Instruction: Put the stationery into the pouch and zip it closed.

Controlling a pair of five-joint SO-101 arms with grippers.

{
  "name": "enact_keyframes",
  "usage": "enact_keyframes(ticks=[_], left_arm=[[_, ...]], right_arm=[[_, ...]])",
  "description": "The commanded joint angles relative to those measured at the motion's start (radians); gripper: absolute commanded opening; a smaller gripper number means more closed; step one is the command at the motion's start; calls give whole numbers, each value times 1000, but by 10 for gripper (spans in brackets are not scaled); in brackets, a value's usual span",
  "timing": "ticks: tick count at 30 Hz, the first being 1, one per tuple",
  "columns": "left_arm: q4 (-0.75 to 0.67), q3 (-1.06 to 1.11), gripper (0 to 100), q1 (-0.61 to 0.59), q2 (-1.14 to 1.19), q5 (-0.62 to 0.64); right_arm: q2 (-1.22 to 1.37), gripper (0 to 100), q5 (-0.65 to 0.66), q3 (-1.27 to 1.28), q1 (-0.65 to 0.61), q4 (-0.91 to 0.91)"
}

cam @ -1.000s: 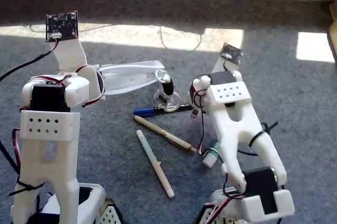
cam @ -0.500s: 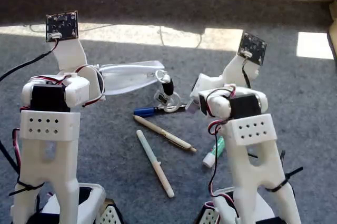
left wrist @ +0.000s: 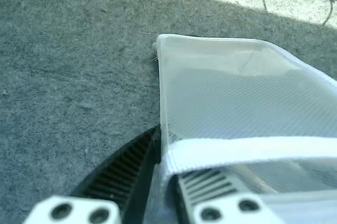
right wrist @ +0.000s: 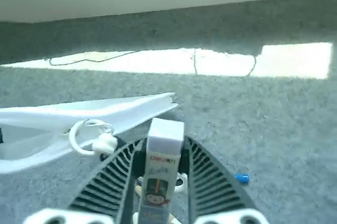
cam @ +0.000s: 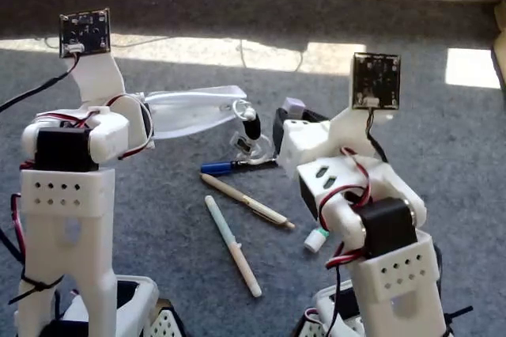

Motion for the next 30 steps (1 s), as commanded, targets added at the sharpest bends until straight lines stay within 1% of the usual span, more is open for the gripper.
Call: enact_keyframes(ticks=[1,4,7,10,15,19,22,26,30], left_arm=[[48,-127,6,-4,-4,14],[80,-173,6,19,-4,14],[91,-183,6,54,-4,14],[89,-188,6,64,-4,14],[89,-185,6,65,4,14],[91,-191,6,65,73,11],[91,-191,6,65,124,9],[110,-223,6,64,142,9],[132,-248,6,65,163,9]], right_arm=[[-65,4,80,-16,-77,-31],[-82,4,129,-18,-114,-54],[-101,4,186,-10,-134,-151],[-114,4,227,-10,-142,-237],[-142,4,233,-13,-162,-288],[-168,4,235,-10,-217,-343],[-173,4,235,-8,-248,-410],[-168,4,235,-1,-252,-498],[-166,4,235,76,-286,-616]])
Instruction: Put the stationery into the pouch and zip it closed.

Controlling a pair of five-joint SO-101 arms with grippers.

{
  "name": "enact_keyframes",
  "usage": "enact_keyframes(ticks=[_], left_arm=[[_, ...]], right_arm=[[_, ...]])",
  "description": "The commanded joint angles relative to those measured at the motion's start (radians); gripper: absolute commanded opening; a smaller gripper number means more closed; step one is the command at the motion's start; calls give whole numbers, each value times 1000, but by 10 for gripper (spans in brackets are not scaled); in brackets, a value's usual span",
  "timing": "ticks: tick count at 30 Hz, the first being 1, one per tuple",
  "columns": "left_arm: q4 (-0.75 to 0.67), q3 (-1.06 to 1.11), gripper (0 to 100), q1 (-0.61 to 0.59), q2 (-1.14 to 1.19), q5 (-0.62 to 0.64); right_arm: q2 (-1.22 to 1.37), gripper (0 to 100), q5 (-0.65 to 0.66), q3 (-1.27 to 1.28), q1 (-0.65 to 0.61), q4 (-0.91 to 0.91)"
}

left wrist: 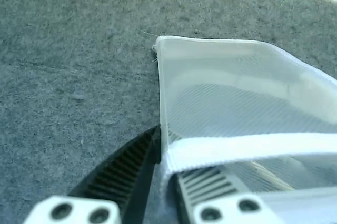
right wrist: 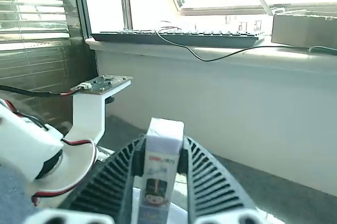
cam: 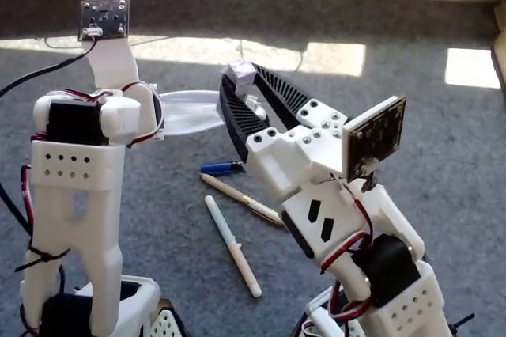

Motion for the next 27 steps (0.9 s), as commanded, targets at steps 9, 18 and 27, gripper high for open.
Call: enact_keyframes(ticks=[9,18,27], left_arm=[[11,-70,6,18,45,8],[11,-65,6,18,45,8],[12,-64,6,15,45,8]], right_arm=[[-16,4,14,317,-88,-409],[-13,4,175,515,-90,-700],[240,4,178,519,-67,-835]])
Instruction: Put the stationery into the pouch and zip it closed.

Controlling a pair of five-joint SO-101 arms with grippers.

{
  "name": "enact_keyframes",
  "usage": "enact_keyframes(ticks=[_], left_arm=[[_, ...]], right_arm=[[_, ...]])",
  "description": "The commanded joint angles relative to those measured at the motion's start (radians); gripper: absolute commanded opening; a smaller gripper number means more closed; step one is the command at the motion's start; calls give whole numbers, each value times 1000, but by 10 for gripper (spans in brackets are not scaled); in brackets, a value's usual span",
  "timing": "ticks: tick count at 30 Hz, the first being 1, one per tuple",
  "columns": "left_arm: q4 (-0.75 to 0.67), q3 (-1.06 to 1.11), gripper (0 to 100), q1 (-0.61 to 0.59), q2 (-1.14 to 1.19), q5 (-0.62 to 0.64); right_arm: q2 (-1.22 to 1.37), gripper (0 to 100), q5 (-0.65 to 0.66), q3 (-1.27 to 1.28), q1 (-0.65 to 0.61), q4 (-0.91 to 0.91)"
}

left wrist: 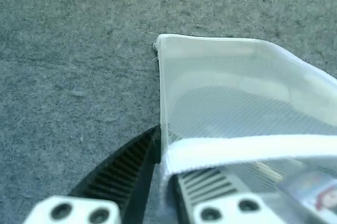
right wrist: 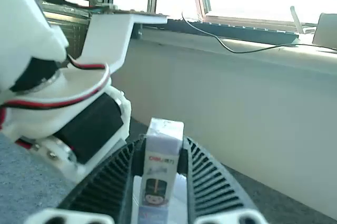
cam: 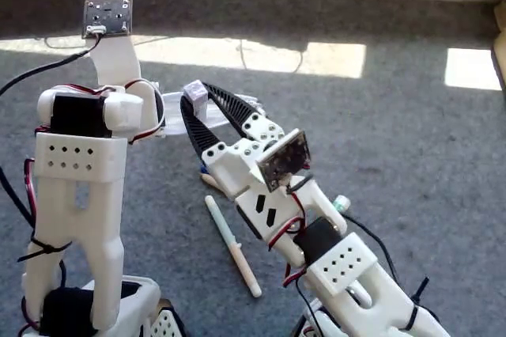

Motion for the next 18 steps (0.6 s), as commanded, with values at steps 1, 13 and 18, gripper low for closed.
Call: enact_keyframes(ticks=[1,13,18], left_arm=[[3,-48,6,15,-1,8],[3,-47,6,15,-1,6],[2,-47,6,15,-1,6]], right_arm=[[87,4,15,-13,13,-81],[108,42,12,-13,13,-79],[108,142,11,-7,12,-77]])
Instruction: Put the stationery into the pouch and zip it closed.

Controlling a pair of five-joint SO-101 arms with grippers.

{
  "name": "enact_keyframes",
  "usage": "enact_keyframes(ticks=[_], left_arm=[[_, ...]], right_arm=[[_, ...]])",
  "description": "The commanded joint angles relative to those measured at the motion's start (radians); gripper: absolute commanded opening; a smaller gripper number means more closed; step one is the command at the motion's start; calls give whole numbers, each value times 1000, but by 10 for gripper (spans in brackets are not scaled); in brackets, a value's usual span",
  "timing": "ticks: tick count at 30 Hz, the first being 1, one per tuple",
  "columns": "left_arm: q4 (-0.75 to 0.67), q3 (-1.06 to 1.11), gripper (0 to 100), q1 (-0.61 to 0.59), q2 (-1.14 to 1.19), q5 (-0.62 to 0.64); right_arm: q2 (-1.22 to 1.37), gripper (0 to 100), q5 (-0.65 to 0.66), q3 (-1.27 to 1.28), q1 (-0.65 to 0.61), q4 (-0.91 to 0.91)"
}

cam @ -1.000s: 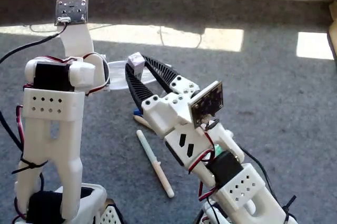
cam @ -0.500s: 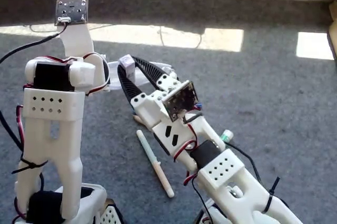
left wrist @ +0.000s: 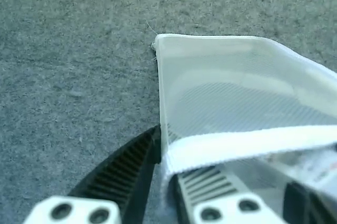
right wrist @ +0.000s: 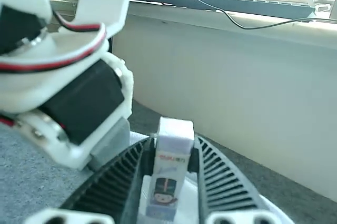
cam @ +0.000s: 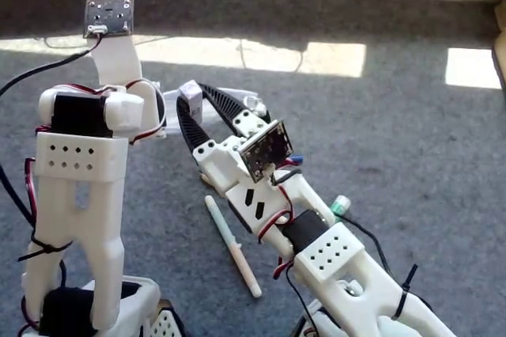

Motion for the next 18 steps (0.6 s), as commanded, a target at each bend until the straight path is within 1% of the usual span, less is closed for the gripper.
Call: enact_keyframes(ticks=[1,7,12,18], left_arm=[[0,-47,6,10,-1,6],[-2,-47,6,8,-1,6],[-3,-47,6,7,-1,6],[-5,-48,6,-51,-8,6]], right_arm=[[-4,142,14,-8,15,-21],[-27,142,14,-8,12,-7],[-186,142,11,-19,13,246],[-369,142,9,-116,33,552]])
